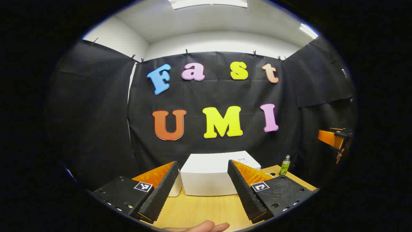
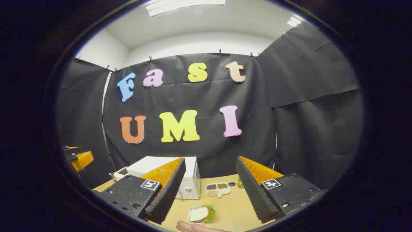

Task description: Open the microwave oven with the left hand, put the food in, and close the microwave oven.

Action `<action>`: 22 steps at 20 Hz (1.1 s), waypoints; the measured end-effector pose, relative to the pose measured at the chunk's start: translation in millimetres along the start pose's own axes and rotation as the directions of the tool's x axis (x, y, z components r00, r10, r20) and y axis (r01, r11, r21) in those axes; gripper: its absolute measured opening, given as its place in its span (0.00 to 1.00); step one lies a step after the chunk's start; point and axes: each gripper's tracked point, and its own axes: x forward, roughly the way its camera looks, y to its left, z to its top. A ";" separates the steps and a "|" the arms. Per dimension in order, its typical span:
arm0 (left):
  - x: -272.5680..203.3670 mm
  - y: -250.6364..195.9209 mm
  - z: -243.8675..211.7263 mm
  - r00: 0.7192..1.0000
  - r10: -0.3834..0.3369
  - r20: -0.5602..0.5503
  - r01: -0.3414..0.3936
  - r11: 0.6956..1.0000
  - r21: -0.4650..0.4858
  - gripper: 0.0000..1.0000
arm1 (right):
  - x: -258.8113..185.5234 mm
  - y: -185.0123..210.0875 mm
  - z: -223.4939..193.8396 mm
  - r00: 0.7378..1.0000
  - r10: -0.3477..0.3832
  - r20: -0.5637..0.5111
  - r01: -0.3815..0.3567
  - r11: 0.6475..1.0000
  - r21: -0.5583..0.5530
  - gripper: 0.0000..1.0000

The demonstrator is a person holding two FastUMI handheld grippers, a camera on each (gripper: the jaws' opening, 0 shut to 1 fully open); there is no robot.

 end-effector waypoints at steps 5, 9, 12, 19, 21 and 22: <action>-3.6 -2.0 4.7 1.000 -0.006 0.008 0.006 1.000 -0.008 0.94 | 0.1 -10.2 -1.1 1.000 -0.003 -0.008 0.003 1.000 -0.001 0.90; -3.6 -3.8 2.1 1.000 -0.007 -0.001 0.007 1.000 -0.004 0.95 | -3.4 -15.0 0.1 1.000 -0.007 -0.003 0.007 1.000 -0.008 1.00; -1.4 -6.3 -3.8 1.000 -0.015 -0.017 0.014 1.000 -0.014 0.87 | -4.0 -16.5 1.6 1.000 -0.006 0.001 0.006 1.000 -0.011 0.90; 11.2 -28.1 -11.1 0.996 -0.088 -0.034 0.084 0.991 -0.104 0.95 | 1.8 -22.0 -10.0 1.000 0.004 -0.025 -0.004 1.000 0.010 0.90; 21.3 -33.7 -14.8 0.995 -0.088 -0.038 0.083 0.990 -0.115 0.95 | 4.2 -24.1 -10.8 1.000 0.005 -0.029 -0.005 1.000 0.012 0.90; 25.9 -37.4 -19.3 0.995 -0.091 -0.049 0.085 0.990 -0.117 0.95 | 5.2 -25.4 -10.8 1.000 0.006 -0.027 -0.006 1.000 0.010 1.00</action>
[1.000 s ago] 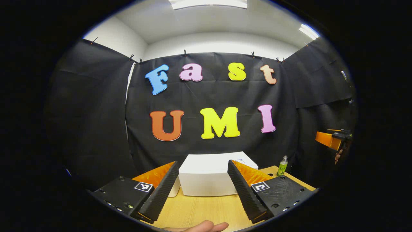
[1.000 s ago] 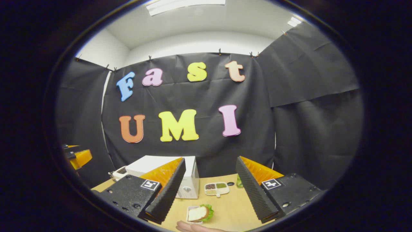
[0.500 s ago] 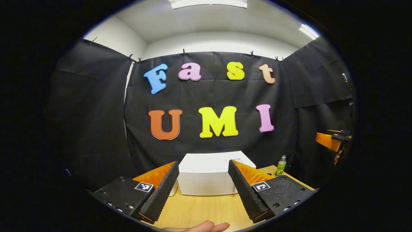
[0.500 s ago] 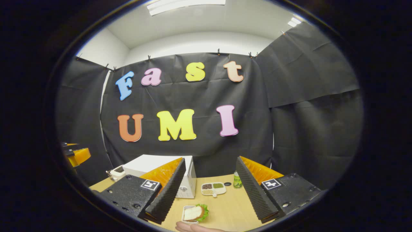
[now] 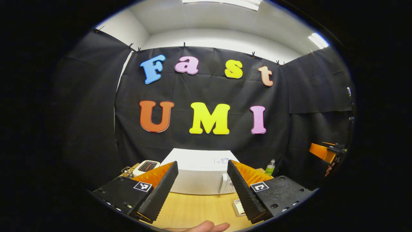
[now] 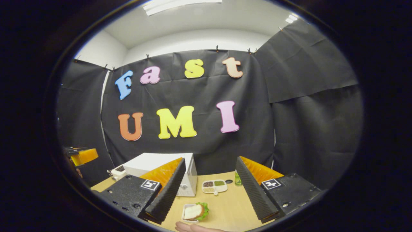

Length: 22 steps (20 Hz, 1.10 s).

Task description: Open the microwave oven with the left hand, put the food in, and close the microwave oven.

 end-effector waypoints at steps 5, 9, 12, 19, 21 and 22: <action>31.6 -21.7 -26.4 0.999 -0.016 -0.048 0.016 1.000 -0.013 0.95 | 8.7 -5.9 -3.9 1.000 -0.002 -0.009 0.001 1.000 -0.024 1.00; 72.2 -38.5 -58.2 0.998 -0.026 -0.060 0.026 1.000 0.011 0.95 | 8.4 -7.5 1.1 1.000 0.001 0.008 -0.001 0.999 -0.046 1.00; 104.2 -54.9 -86.7 0.997 -0.054 -0.058 0.056 0.998 0.033 0.95 | 7.5 -7.3 -0.8 1.000 0.010 0.007 -0.009 0.999 -0.051 0.90; 163.4 -76.9 -154.9 0.994 -0.083 -0.077 0.085 0.996 0.032 0.96 | 12.5 -8.8 -18.3 0.998 0.064 0.002 -0.064 0.997 -0.040 0.90; 176.7 -82.4 -170.8 0.993 -0.082 -0.082 0.087 0.995 0.051 0.95 | 13.8 -11.8 -22.5 0.997 0.076 0.006 -0.076 0.997 -0.021 0.90; 183.4 -85.4 -179.3 0.993 -0.082 -0.082 0.087 0.994 0.063 0.95 | 13.8 -14.5 -25.7 0.997 0.079 0.007 -0.079 0.997 -0.012 0.90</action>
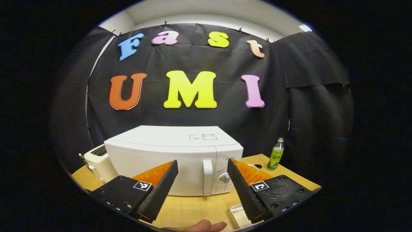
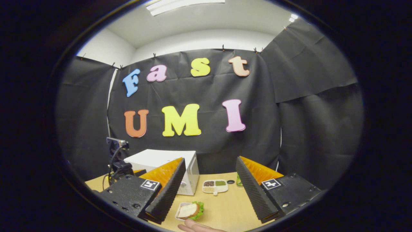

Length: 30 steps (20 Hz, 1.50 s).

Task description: Open the microwave oven with the left hand, put the food in, and close the microwave oven.

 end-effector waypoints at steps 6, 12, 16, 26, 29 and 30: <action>45.6 -12.4 -47.0 0.999 0.011 -0.050 -0.010 1.000 0.002 0.95 | 0.4 -9.7 -14.9 1.000 0.017 0.007 -0.017 1.000 0.010 1.00; 70.8 -6.9 -62.7 0.998 0.068 -0.018 -0.067 0.997 0.030 0.95 | 3.7 -25.8 -24.5 1.000 0.002 0.016 -0.002 1.000 0.025 1.00; 80.5 -0.3 -64.5 0.995 0.096 0.006 -0.096 0.995 0.029 0.96 | 2.0 -40.1 -19.4 0.996 -0.049 0.074 0.046 0.998 0.047 1.00; 86.2 2.3 -71.1 0.992 0.117 0.041 -0.119 0.992 0.047 0.92 | 2.3 -44.6 -20.9 0.995 -0.054 0.085 0.049 0.997 0.059 0.99; 85.0 2.7 -71.3 0.993 0.113 0.035 -0.114 0.992 0.045 0.92 | -3.3 -43.2 -16.2 0.994 -0.055 0.098 0.050 0.997 0.052 0.99; 85.1 2.5 -71.4 0.993 0.111 0.031 -0.112 0.993 0.047 0.91 | -4.6 -44.6 -14.8 0.993 -0.059 0.102 0.054 0.997 0.049 0.99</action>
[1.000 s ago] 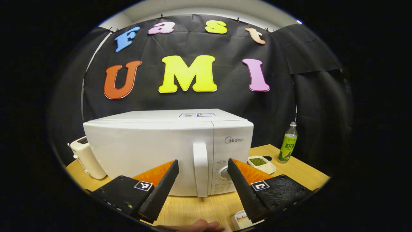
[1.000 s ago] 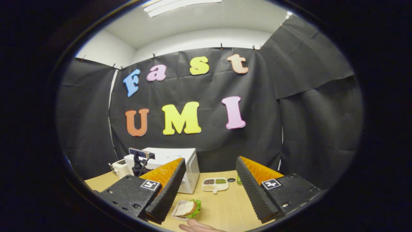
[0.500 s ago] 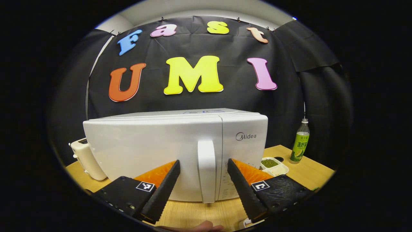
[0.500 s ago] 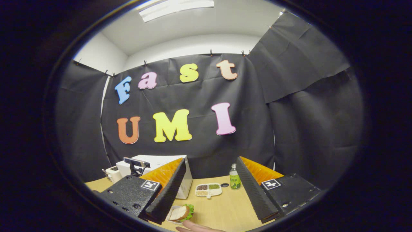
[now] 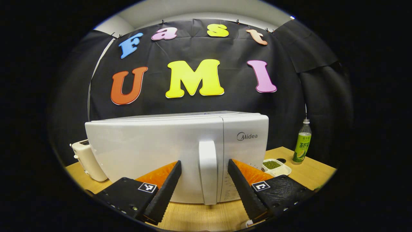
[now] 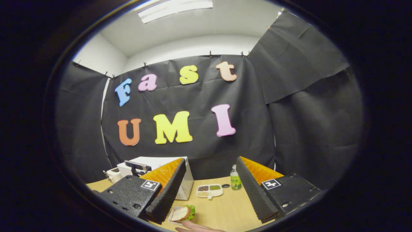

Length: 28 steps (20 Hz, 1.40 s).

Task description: Open the microwave oven with the left hand, put the food in, and close the microwave oven.

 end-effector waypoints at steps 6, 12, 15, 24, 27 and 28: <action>-1.9 1.6 -4.0 0.999 -0.020 -0.027 0.019 0.999 -0.028 0.55 | -11.0 -4.7 10.5 0.999 -0.033 0.032 0.033 0.999 -0.012 0.99; -6.2 -8.5 -7.0 0.992 -0.105 -0.069 0.100 0.993 -0.070 0.17 | -18.8 -1.2 6.8 0.999 -0.032 -0.013 0.031 0.999 -0.032 1.00; -8.0 -8.3 -6.4 0.990 -0.118 -0.077 0.112 0.990 -0.085 0.12 | -21.7 -1.9 4.3 0.999 -0.025 -0.032 0.024 1.000 -0.018 1.00; -57.8 0.0 -10.4 0.988 -0.148 -0.052 0.144 0.987 -0.072 0.02 | -29.3 -0.1 12.7 1.000 -0.019 -0.008 0.019 0.999 -0.033 0.99; -75.5 6.5 -11.8 0.984 -0.174 -0.043 0.172 0.984 -0.042 0.02 | -34.2 8.2 7.9 1.000 -0.009 -0.026 0.009 1.000 -0.013 0.99; -81.0 8.2 -12.1 0.982 -0.182 -0.041 0.181 0.983 -0.040 0.02 | -36.3 11.9 6.7 0.999 -0.006 -0.035 0.005 1.000 -0.011 0.99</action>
